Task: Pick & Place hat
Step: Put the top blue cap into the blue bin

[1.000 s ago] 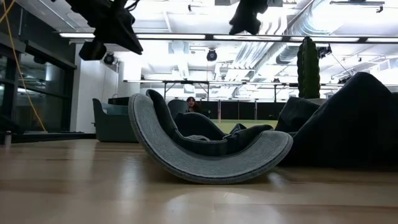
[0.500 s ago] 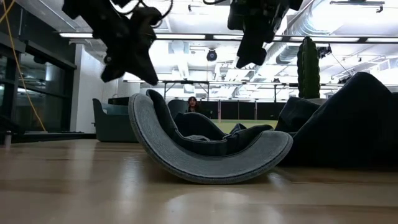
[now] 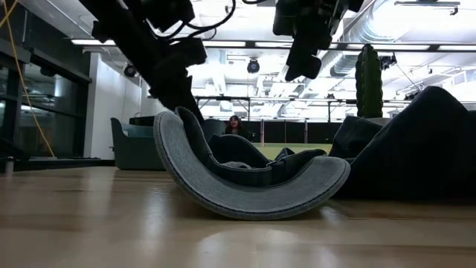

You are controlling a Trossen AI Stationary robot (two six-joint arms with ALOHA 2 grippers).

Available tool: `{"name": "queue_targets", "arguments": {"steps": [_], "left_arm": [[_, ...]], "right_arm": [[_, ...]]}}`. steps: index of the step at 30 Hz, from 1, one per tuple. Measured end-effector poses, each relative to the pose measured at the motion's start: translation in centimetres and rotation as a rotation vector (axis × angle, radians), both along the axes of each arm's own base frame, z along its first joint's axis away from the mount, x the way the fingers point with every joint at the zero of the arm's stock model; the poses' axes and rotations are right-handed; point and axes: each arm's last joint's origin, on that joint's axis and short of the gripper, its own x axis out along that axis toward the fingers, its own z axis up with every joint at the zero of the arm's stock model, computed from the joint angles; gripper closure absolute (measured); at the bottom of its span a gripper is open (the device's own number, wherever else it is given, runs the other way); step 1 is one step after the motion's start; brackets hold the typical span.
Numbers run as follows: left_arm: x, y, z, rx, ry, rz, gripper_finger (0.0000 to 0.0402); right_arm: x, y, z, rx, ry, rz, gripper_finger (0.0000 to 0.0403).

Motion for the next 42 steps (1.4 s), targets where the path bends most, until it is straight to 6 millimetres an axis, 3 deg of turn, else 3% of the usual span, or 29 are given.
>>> {"name": "queue_targets", "arguments": {"steps": [4, 8, 13, 21, 28, 37, 42], "left_arm": [[0.4, 0.1, -1.0, 0.156, 0.081, -0.096, 0.0221], [0.5, 0.4, -2.2, 0.258, 0.177, -0.144, 0.0198], [0.6, 2.3, -3.5, 0.211, 0.230, -0.118, 0.0195], [0.7, 5.7, -3.1, 0.126, 0.138, -0.121, 0.0195], [1.0, 5.7, -3.7, 0.086, 0.128, -0.328, 0.0195], [1.8, 5.9, -5.3, 0.069, 0.120, -0.341, 0.0195], [2.3, 5.9, -5.0, 0.077, 0.062, -0.332, 0.0195]], "right_arm": [[0.0, 0.0, 0.0, 0.009, 0.003, -0.004, 0.0219], [-0.1, 0.1, 0.0, 0.030, 0.004, 0.009, 0.0219], [-0.1, 0.2, 0.0, 0.056, 0.003, 0.016, 0.0219], [0.0, 0.9, 0.0, 0.060, 0.007, 0.030, 0.0219], [0.0, 1.0, 0.0, 0.069, 0.017, 0.021, 0.0219], [0.0, 0.9, 0.0, 0.067, 0.020, 0.007, 0.0219], [0.0, 0.9, 0.0, 0.074, 0.024, -0.005, 0.0219]]}}
